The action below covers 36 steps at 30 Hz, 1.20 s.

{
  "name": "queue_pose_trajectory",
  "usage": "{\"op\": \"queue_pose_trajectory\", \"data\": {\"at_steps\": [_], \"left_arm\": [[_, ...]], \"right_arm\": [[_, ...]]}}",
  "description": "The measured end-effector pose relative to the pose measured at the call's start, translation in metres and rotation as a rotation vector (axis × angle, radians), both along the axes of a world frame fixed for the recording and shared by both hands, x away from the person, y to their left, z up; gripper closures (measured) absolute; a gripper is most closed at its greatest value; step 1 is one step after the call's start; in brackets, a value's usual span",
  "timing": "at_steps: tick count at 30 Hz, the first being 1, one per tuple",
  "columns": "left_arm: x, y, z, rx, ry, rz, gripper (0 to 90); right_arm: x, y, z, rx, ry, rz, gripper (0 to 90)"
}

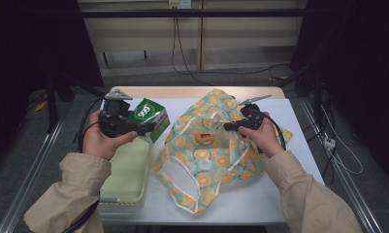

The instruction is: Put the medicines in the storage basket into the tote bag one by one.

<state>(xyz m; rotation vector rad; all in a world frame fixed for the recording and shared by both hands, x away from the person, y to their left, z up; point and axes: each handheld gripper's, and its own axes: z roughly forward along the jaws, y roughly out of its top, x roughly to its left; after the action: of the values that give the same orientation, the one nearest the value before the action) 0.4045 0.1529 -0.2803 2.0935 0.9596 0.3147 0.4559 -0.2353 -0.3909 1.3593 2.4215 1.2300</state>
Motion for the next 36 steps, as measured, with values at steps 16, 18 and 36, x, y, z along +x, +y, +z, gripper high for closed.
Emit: {"op": "queue_pose_trajectory", "data": {"at_steps": [16, 18, 36], "left_arm": [[-0.004, -0.06, -0.029, 0.019, 0.035, -0.127, 18.1], [-0.005, -0.066, -0.034, 0.025, 0.043, -0.138, 18.0], [-0.015, -0.111, -0.074, 0.034, 0.068, -0.207, 17.9]], "right_arm": [[0.0, -0.001, 0.001, 0.009, -0.002, 0.0, 87.2], [-0.001, -0.001, 0.002, 0.009, -0.003, -0.001, 87.2], [-0.001, 0.001, 0.003, 0.006, -0.007, 0.002, 87.2]]}}
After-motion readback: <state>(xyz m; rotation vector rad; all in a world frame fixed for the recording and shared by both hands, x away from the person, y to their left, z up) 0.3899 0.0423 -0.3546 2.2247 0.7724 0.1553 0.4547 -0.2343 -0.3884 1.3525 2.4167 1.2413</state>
